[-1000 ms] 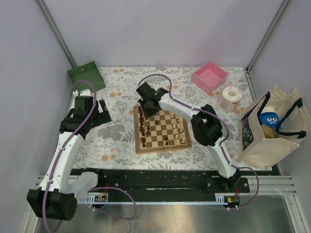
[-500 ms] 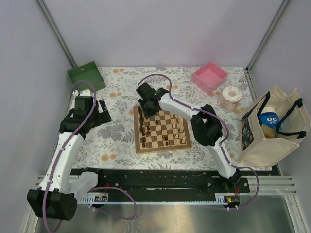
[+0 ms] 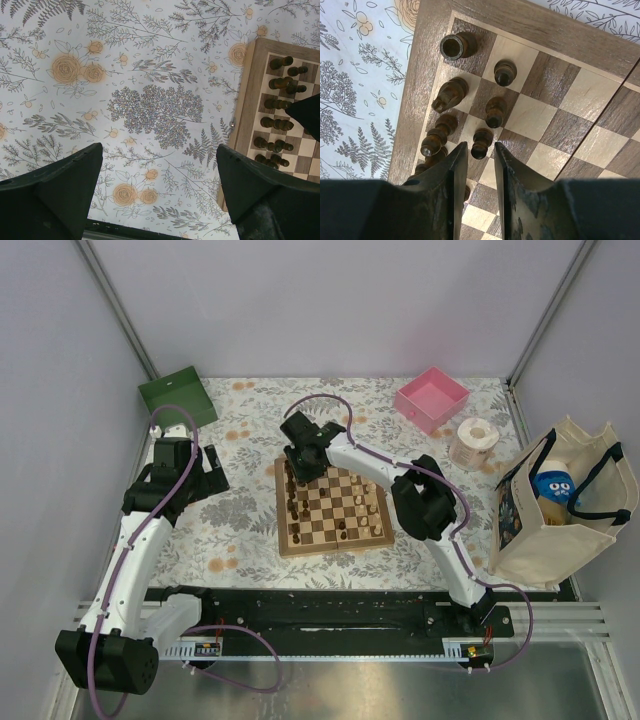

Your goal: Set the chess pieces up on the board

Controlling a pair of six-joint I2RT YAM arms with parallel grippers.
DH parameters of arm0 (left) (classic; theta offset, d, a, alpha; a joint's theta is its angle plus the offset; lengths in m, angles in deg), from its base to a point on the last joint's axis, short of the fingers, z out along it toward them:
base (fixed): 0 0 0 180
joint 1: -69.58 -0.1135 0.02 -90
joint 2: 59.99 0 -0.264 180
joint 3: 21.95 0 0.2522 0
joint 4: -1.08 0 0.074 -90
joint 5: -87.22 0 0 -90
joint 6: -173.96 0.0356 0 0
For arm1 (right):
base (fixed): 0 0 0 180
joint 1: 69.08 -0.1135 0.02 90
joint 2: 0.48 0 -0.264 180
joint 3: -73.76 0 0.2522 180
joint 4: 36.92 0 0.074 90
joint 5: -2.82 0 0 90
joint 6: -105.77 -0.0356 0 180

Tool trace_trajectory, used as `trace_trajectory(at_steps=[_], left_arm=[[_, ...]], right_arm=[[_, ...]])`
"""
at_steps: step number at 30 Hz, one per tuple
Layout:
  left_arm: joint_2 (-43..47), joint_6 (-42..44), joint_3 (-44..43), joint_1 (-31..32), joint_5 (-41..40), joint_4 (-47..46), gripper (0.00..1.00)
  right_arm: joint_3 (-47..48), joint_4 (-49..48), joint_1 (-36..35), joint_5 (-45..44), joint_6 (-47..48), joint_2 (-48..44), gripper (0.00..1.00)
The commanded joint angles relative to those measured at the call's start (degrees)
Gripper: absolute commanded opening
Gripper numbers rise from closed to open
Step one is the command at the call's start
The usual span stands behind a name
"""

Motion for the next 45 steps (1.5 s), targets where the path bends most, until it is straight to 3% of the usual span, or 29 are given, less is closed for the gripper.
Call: trace_trajectory(at_steps=[1,12,26,35,40,45], left_arm=[[0.97,0.14,0.02,-0.33,0.36,-2.31,0.99],[0.97,0.14,0.11,-0.33,0.53,-2.23,0.99],[0.97,0.05,0.11,-0.33,0.71,-2.31,0.99],[0.79,0.14,0.11,-0.25,0.71,-2.23,0.99],[0.71,0.14,0.02,-0.25,0.88,-2.31,0.99],[0.79,0.14,-0.06,-0.33,1.06,-2.31,0.99]], right_arm=[[-1.21,-1.49,-0.35,0.62,0.16,-5.72,0.39],[-14.92,-6.95,0.27,-2.19,0.69,-16.98,0.48],[-19.41,-8.27,1.94,-0.87,-0.63,-14.18,0.47],[-18.0,-7.48,2.2,-1.4,-0.46,-12.06,0.39],[-17.3,-7.3,2.2,-0.7,-0.28,-12.41,0.27],[-15.63,-7.48,1.85,0.62,-0.55,-13.03,0.22]])
